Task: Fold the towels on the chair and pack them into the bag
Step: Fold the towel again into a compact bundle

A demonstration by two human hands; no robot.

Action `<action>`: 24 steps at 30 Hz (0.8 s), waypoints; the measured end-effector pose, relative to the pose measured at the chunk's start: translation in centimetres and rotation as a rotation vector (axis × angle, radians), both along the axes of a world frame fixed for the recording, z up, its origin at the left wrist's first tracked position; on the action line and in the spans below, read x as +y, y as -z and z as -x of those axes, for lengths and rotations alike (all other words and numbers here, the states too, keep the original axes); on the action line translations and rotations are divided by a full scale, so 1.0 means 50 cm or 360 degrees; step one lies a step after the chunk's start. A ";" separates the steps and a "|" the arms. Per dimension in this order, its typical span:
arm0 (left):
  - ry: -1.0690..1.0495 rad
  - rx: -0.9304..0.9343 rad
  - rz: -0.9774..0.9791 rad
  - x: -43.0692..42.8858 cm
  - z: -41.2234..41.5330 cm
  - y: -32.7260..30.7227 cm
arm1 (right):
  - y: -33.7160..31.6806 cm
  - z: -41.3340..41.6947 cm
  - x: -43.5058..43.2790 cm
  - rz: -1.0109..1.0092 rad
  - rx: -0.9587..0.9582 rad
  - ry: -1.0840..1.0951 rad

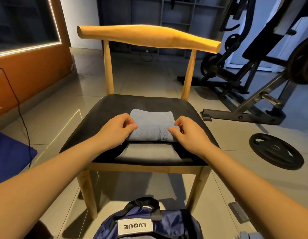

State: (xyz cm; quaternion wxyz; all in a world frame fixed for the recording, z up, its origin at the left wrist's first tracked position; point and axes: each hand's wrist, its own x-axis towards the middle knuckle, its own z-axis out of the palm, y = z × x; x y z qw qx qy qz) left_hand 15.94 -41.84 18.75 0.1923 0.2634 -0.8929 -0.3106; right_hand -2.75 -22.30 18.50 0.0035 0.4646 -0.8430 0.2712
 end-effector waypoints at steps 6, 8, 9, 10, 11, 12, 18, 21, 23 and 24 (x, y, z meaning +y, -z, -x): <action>0.0230 0.0227 0.0672 0.007 -0.014 0.005 | 0.005 -0.003 0.004 0.0115 0.0471 -0.0170; 0.0315 0.0062 0.0693 -0.007 -0.023 0.003 | 0.006 0.002 0.016 0.0000 0.0482 -0.0260; 0.0339 -0.0007 0.0706 -0.012 -0.025 0.005 | 0.008 0.004 0.020 -0.0077 0.0485 -0.0298; 0.0339 -0.0040 0.0683 -0.014 -0.026 0.006 | 0.010 0.005 0.022 -0.0117 0.0469 -0.0315; 0.0323 -0.0036 0.0634 -0.015 -0.026 0.007 | 0.008 0.005 0.023 -0.0111 0.0439 -0.0319; 0.0305 -0.0026 0.0573 -0.015 -0.025 0.005 | 0.004 0.005 0.022 -0.0091 0.0409 -0.0324; 0.0393 -0.0176 -0.0160 -0.028 -0.034 -0.042 | -0.057 0.008 0.021 -0.0302 -0.0298 -0.0448; 0.0303 -0.0106 -0.0333 -0.025 -0.034 -0.038 | -0.053 0.003 0.016 -0.0285 -0.0432 -0.0349; 0.0164 -0.0093 -0.0152 -0.025 -0.028 -0.026 | -0.041 -0.002 0.008 -0.0222 -0.0227 -0.0188; 0.0098 -0.0052 -0.0053 -0.023 -0.024 -0.020 | -0.036 -0.005 0.005 -0.0128 -0.0099 -0.0115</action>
